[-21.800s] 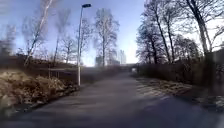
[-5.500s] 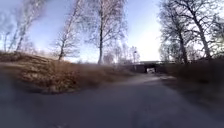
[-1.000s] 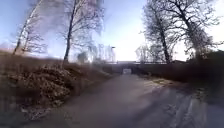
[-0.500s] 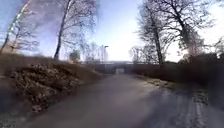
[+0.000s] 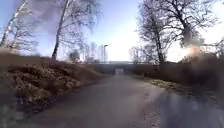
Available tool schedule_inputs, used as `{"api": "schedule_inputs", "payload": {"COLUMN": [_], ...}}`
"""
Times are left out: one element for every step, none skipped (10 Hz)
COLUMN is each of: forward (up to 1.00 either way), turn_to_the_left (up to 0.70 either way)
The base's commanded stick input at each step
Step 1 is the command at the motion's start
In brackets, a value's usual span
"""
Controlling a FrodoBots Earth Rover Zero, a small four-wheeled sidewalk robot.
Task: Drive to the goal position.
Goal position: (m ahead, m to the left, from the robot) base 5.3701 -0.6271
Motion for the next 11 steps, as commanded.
{"api": "schedule_inputs", "payload": {"forward": [0.85, 0.85, 0.85, 0.85, 0.85, 0.85, 0.85, 0.85, 0.85, 0.85, 0.85], "turn_to_the_left": [0.0, 0.0, 0.0, 0.0, 0.0, 0.0, 0.0, 0.0, 0.0, 0.0, -0.18]}}
